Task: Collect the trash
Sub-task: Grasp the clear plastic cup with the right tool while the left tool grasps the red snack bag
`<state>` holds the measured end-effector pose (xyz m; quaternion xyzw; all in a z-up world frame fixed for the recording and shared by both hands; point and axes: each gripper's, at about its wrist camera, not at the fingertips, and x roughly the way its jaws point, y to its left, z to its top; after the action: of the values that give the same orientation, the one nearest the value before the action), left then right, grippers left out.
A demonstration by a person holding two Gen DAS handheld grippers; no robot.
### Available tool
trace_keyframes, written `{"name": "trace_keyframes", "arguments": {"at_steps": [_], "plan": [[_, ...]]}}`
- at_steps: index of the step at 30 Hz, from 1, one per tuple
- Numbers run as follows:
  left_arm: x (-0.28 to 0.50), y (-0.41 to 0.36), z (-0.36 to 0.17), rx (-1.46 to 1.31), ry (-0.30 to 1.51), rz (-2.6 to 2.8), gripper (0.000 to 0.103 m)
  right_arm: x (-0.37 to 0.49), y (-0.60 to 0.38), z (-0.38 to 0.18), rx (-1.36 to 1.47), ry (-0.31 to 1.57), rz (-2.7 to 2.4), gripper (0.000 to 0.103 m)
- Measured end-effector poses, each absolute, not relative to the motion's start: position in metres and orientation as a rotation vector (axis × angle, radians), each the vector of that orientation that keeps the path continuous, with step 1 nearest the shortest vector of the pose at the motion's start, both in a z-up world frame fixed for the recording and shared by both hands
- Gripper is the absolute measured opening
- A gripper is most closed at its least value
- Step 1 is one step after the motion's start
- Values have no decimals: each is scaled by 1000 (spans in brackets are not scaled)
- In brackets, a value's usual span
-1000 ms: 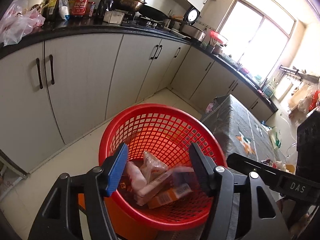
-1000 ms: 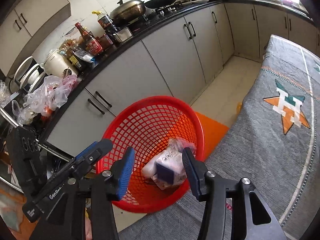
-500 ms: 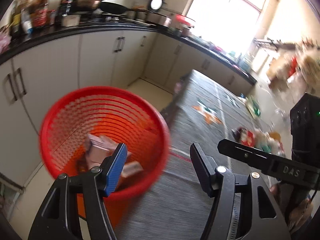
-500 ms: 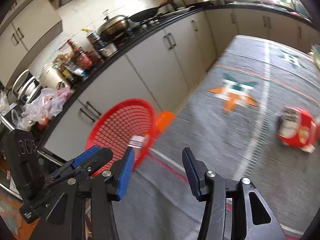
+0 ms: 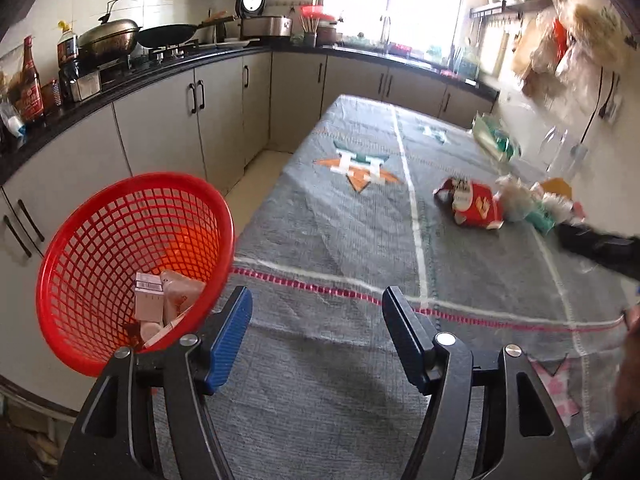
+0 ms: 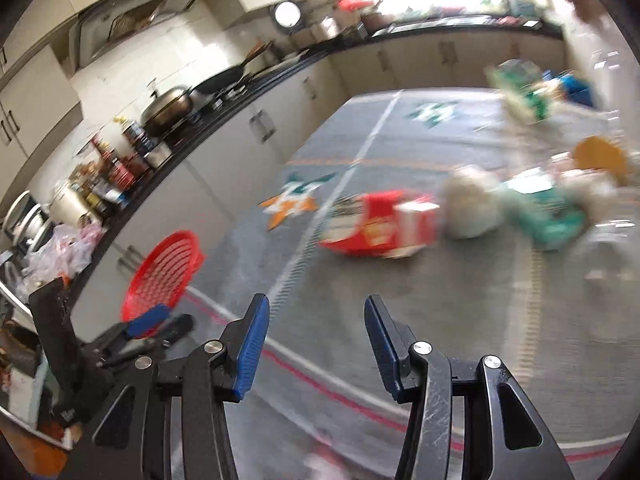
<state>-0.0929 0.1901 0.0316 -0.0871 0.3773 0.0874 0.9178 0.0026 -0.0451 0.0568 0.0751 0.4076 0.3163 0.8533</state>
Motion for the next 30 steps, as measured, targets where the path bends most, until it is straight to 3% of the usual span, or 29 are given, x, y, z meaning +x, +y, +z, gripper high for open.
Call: {"name": "trace_keyframes", "arguments": {"at_steps": [8, 16, 17, 18, 19, 20, 30], "plan": [[-90, 185, 29, -130, 790, 217, 66, -16, -133, 82, 9, 662, 269, 54], [-89, 187, 28, -128, 790, 215, 67, 13, -161, 49, -61, 781, 101, 53], [-89, 186, 29, -127, 790, 212, 66, 17, -159, 45, -65, 785, 93, 50], [-89, 186, 29, -127, 790, 210, 67, 22, -159, 40, -72, 791, 67, 34], [-89, 186, 29, -126, 788, 210, 67, 25, -161, 37, -68, 795, 47, 10], [-89, 185, 30, -134, 790, 200, 66, 26, -165, 34, -43, 797, 45, 6], [-48, 136, 86, -155, 797, -66, 72, 3, -181, 60, 71, 612, 151, 6]]}}
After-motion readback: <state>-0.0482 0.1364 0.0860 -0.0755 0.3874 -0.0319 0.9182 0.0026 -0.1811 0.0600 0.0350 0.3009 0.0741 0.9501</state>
